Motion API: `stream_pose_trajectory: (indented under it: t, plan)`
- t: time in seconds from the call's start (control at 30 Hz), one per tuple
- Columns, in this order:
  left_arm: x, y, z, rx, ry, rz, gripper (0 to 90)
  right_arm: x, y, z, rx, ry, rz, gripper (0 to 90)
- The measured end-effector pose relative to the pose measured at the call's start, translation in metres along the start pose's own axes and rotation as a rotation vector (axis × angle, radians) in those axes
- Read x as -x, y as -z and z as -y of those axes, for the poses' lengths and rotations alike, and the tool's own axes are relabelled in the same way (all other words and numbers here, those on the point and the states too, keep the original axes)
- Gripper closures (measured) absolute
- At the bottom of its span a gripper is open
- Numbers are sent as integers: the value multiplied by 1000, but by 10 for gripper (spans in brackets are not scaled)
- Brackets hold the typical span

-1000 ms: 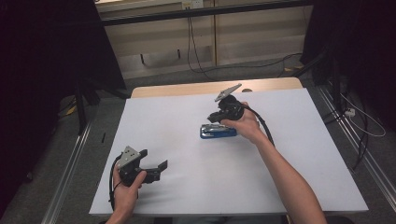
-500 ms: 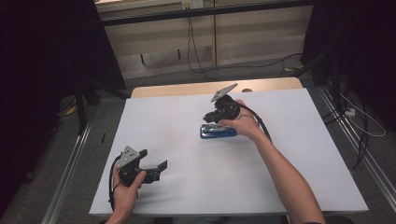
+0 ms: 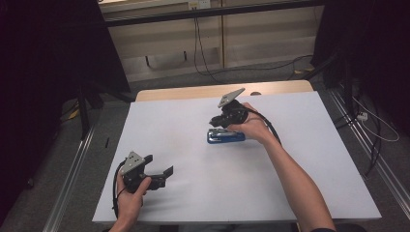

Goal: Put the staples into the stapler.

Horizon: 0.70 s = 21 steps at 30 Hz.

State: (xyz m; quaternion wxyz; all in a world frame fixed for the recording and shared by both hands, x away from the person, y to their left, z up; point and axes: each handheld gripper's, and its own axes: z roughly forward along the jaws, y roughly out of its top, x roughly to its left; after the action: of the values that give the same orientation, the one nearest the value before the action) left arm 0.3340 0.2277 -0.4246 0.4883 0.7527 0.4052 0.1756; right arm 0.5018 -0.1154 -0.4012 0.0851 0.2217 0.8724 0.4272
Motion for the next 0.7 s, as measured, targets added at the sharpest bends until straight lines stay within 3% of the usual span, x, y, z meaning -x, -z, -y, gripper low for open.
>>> stream_pose_trajectory:
  t: [0.2, 0.57, 0.7]
  plan:
    - [1, 0, 0, -5, -4, 6, 51, 3, 0, 0, -31, 24, -14, 790]
    - [1, -1, 0, -10, -6, 15, 55, 4, -4, 4, -48, 105, -124, 791]
    - [1, -1, 0, -11, -7, 14, 56, 7, -4, 6, -51, 124, -116, 791]
